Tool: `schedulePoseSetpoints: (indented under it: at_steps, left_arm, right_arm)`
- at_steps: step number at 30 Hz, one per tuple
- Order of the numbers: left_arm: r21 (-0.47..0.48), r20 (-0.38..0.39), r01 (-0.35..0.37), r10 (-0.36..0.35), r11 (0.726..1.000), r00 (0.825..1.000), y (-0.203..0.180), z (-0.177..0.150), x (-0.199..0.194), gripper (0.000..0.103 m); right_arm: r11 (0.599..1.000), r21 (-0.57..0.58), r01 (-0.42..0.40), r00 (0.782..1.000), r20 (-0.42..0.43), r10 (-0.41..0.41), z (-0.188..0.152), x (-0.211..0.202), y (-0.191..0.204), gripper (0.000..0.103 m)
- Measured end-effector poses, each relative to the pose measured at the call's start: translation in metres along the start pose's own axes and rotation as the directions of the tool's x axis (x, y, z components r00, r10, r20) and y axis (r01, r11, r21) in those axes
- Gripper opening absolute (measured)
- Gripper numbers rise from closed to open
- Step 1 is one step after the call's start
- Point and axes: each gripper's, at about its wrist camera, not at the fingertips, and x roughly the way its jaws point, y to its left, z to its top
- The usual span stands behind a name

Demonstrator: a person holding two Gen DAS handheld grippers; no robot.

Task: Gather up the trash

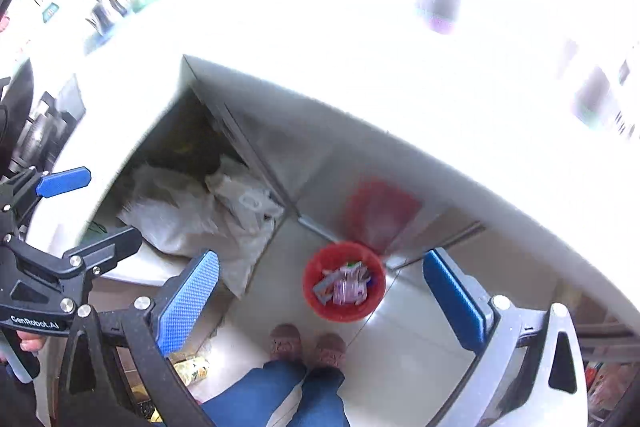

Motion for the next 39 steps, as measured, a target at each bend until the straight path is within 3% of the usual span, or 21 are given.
schedulePoseSetpoints:
  at_steps: [4,13,19,31,39]
  left_arm:
    - [-0.054,0.070,0.010,-0.007,0.998,0.998,-0.003,0.012,-0.049,0.103]
    - [-0.142,0.201,-0.058,0.086,0.988,0.976,0.009,0.026,-0.126,0.103]
    - [-0.099,0.257,-0.065,0.089,0.993,0.962,0.018,0.019,-0.160,0.103]
    - [-0.024,0.330,-0.004,0.011,1.000,0.944,0.023,-0.014,-0.202,0.103]
    - [-0.008,0.326,0.024,-0.020,1.000,0.945,0.029,-0.029,-0.208,0.103]
  right_arm:
    - [0.998,-0.051,-0.029,0.999,0.030,0.031,0.019,-0.037,0.004,0.102]
    - [0.992,-0.128,-0.011,0.986,0.166,0.033,0.041,-0.100,0.015,0.102]
    - [0.993,-0.111,-0.036,0.977,0.204,0.058,0.039,-0.121,0.027,0.102]
    - [0.996,-0.072,0.049,0.954,0.297,-0.026,0.017,-0.163,0.062,0.102]
    - [0.997,-0.048,0.062,0.950,0.310,-0.044,0.002,-0.171,0.070,0.102]
